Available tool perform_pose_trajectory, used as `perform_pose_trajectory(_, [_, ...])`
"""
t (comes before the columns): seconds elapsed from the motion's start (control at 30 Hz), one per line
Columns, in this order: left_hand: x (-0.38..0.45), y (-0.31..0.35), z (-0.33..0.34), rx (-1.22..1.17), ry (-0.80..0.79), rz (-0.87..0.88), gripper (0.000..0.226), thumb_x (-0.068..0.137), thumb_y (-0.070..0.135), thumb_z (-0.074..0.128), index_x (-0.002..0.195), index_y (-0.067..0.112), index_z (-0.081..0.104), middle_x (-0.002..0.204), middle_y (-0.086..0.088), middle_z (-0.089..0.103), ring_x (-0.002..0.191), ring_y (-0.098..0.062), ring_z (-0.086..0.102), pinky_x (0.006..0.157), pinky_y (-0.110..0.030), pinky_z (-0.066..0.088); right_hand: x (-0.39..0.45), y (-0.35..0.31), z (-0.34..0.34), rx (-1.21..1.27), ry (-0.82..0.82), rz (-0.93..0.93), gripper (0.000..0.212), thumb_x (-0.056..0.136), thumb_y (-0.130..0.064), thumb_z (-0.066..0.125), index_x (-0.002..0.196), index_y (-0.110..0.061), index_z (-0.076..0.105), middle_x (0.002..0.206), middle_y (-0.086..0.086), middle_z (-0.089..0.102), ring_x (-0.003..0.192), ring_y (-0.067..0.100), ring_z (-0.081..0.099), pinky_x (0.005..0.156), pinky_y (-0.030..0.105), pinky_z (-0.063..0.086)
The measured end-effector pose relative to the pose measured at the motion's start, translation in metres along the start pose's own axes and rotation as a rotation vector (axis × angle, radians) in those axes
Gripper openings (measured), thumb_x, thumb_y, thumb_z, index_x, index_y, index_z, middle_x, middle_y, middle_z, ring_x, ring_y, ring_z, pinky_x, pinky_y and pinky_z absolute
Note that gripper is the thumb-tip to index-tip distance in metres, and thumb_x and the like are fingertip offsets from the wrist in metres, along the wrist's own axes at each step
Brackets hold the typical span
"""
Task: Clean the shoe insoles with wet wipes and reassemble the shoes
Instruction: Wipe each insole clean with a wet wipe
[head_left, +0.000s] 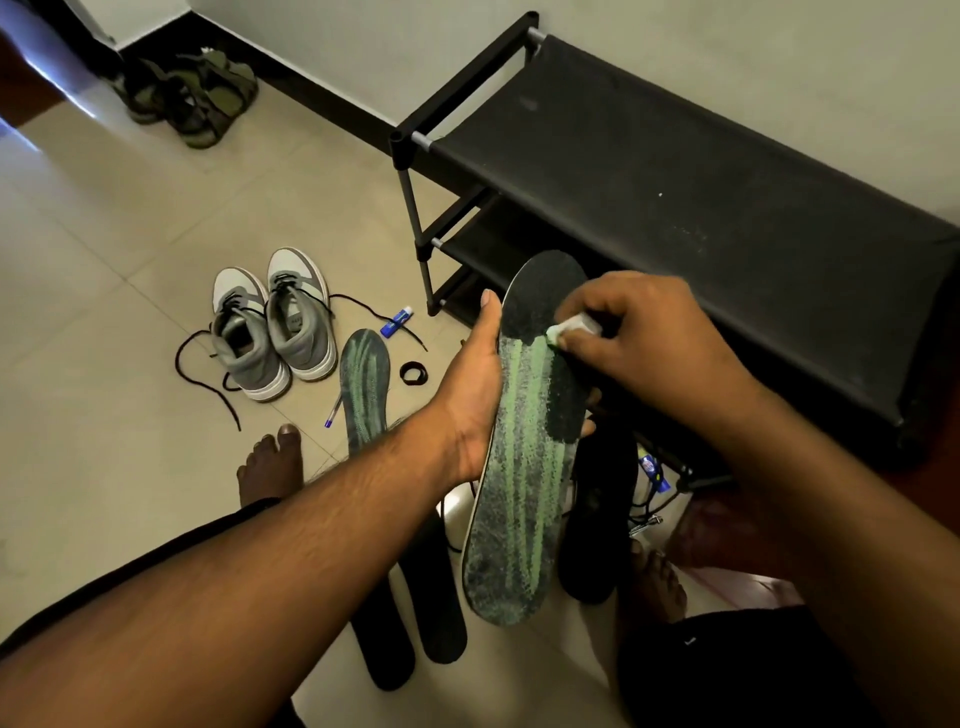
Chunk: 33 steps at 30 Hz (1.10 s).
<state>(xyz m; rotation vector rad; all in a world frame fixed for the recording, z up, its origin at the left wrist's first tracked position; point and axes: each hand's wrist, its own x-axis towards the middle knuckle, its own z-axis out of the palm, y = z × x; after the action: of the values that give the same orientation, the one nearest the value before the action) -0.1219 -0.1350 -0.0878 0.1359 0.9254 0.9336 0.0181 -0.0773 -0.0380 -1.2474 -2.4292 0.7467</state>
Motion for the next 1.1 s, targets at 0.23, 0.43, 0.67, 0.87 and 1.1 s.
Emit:
perform_pose_trajectory(0.23, [-0.001, 0.009, -0.005, 0.019, 0.064, 0.038, 0.084, 0.091, 0.078, 0.023, 0.104, 0.013, 0.074, 0.103, -0.013, 0.074, 0.087, -0.026, 0.072, 0.083, -0.038, 0.054, -0.005, -0.012, -0.001, 0.049, -0.44, -0.127, 0.011, 0.08, -0.022, 0.077, 0.088, -0.027, 0.072, 0.086, -0.017, 0.068, 0.081, -0.005, 0.062, 0.069, 0.008, 0.047])
perform_pose_trajectory(0.43, [0.002, -0.003, 0.001, 0.015, 0.011, -0.021, 0.092, 0.086, 0.084, 0.019, 0.115, 0.013, 0.069, 0.099, -0.017, 0.071, 0.085, -0.031, 0.066, 0.08, -0.043, 0.052, -0.002, -0.002, -0.001, 0.005, -0.123, -0.062, 0.008, 0.084, -0.019, 0.071, 0.091, -0.021, 0.073, 0.089, -0.01, 0.066, 0.083, 0.001, 0.06, 0.071, 0.013, 0.045])
perform_pose_trajectory(0.67, [0.003, 0.004, 0.0, 0.016, 0.031, 0.0, 0.087, 0.089, 0.081, 0.022, 0.106, 0.013, 0.073, 0.101, -0.016, 0.072, 0.086, -0.029, 0.069, 0.079, -0.04, 0.054, -0.002, -0.003, -0.002, 0.056, -0.25, -0.099, 0.013, 0.08, -0.018, 0.075, 0.091, -0.024, 0.074, 0.087, -0.015, 0.068, 0.081, -0.004, 0.063, 0.07, 0.009, 0.046])
perform_pose_trajectory(0.87, [0.006, -0.002, 0.002, 0.037, 0.032, -0.003, 0.089, 0.087, 0.083, 0.021, 0.118, 0.014, 0.068, 0.1, -0.017, 0.072, 0.083, -0.03, 0.069, 0.079, -0.042, 0.054, -0.002, 0.0, -0.002, 0.049, -0.225, -0.008, 0.006, 0.082, -0.021, 0.074, 0.088, -0.024, 0.073, 0.083, -0.014, 0.069, 0.078, -0.003, 0.063, 0.066, 0.012, 0.046])
perform_pose_trajectory(1.1, [0.01, -0.006, 0.003, 0.043, 0.011, -0.028, 0.089, 0.088, 0.082, 0.019, 0.113, 0.016, 0.073, 0.104, -0.019, 0.072, 0.086, -0.032, 0.069, 0.08, -0.045, 0.055, -0.001, 0.001, -0.005, -0.001, -0.162, 0.03, 0.01, 0.082, -0.019, 0.074, 0.092, -0.023, 0.074, 0.087, -0.012, 0.07, 0.082, 0.001, 0.063, 0.074, 0.021, 0.052])
